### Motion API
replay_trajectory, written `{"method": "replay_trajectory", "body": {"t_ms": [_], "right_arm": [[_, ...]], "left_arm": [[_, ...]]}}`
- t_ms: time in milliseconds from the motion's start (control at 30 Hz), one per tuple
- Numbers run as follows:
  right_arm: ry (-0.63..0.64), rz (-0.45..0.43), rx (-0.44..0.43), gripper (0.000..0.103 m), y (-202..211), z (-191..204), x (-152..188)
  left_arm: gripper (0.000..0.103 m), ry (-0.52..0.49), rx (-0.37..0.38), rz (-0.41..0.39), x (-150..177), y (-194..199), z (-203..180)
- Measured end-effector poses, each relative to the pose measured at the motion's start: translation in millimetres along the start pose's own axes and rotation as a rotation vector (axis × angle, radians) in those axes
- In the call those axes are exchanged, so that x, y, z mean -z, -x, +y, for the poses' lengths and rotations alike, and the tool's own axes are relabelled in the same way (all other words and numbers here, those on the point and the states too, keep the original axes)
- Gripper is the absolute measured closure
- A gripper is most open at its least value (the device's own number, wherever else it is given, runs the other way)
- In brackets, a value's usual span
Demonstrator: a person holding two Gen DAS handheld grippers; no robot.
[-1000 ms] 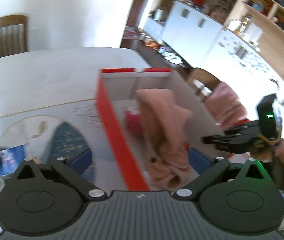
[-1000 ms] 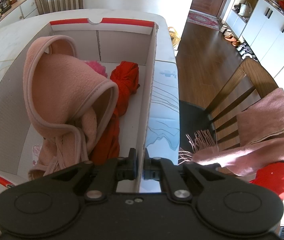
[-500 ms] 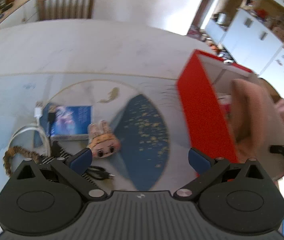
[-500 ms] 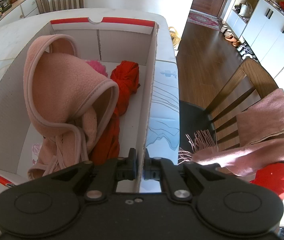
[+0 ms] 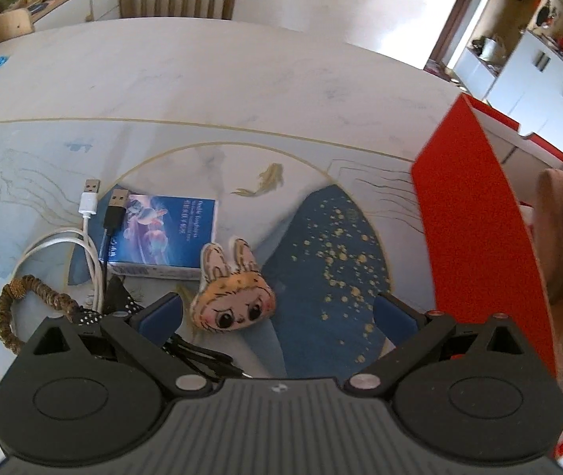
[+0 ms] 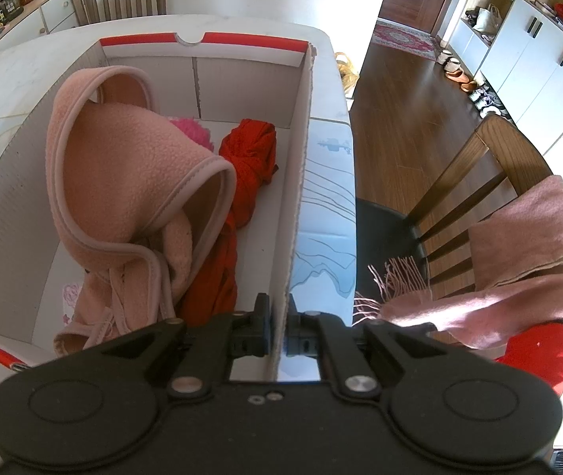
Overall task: Organize objects
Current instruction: 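Return the left gripper to the pile over the bunny plush, then close the left gripper on the bunny-face plush keychain, then carry the bunny plush into the box and open the left gripper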
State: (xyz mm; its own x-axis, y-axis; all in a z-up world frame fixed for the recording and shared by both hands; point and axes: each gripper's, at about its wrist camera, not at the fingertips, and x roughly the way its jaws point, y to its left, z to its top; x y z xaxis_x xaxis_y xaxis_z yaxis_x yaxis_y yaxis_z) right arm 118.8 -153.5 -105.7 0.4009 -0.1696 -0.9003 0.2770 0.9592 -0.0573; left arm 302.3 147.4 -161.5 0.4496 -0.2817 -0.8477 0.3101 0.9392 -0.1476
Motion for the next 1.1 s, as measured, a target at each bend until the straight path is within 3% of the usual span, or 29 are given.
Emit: {"method": "replay_trajectory", "body": {"t_ms": [167, 267, 333, 533, 667, 933, 1100], "right_arm": [[0.0, 0.001, -0.001, 0.097, 0, 0, 0], [0.0, 0.001, -0.001, 0.097, 0, 0, 0], [0.001, 0.001, 0.0, 0.097, 0, 0, 0], [0.0, 0.001, 0.0, 0.097, -1, 0, 0], [0.0, 0.001, 0.0, 0.097, 0, 0, 0], [0.001, 0.001, 0.001, 0.098, -1, 0, 0], [0.001, 0.003, 0.0, 0.098, -2, -1, 2]], "left_arm": [[0.001, 0.001, -0.038, 0.016, -1, -10, 2], [0.01, -0.004, -0.046, 0.02, -1, -14, 2], [0.026, -0.012, -0.05, 0.031, 0, -17, 2], [0.06, -0.021, -0.057, 0.033, 2, -17, 4], [0.063, -0.035, -0.052, 0.027, 2, -15, 5], [0.082, -0.074, -0.027, -0.003, 8, -4, 3], [0.084, -0.096, -0.012, -0.026, 12, 6, 0]]}}
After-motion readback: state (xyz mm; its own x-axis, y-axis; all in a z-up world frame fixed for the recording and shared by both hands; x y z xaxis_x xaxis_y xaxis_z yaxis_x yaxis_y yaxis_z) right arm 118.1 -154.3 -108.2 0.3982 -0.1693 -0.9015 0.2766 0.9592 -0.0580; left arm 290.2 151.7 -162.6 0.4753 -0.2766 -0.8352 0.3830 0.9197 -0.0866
